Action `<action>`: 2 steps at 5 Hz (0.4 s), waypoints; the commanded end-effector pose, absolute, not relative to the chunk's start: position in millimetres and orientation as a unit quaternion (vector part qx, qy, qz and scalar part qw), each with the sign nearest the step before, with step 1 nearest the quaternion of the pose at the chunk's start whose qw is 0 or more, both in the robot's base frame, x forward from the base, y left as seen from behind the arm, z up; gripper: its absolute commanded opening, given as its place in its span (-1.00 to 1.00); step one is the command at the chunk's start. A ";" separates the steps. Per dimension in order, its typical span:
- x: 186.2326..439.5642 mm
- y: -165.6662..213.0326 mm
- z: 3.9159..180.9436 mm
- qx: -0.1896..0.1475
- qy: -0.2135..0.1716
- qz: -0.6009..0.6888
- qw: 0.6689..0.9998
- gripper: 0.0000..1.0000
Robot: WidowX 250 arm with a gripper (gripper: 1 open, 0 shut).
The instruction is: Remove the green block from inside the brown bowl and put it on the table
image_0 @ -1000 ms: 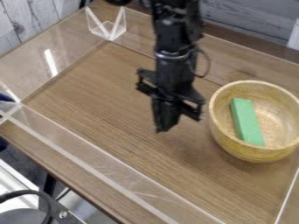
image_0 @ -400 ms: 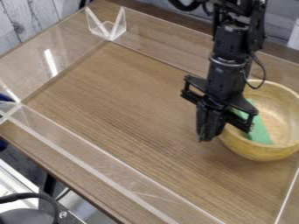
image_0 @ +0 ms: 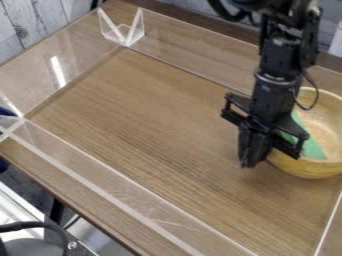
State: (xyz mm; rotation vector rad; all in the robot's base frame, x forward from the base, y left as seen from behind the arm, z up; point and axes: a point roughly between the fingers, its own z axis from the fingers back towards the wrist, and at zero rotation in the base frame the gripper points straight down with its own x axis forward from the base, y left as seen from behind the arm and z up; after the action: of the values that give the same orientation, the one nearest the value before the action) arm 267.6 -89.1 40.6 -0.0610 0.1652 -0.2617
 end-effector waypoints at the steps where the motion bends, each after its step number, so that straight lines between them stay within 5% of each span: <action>1: 279.4 -100.5 48.4 -0.036 0.055 -0.145 0.987 -1.00; 2: 280.7 -106.5 41.5 -0.038 0.058 -0.154 0.986 -1.00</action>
State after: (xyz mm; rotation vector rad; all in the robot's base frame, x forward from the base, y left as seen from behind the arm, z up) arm 264.4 -100.6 25.1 -0.0636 0.1991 -0.3038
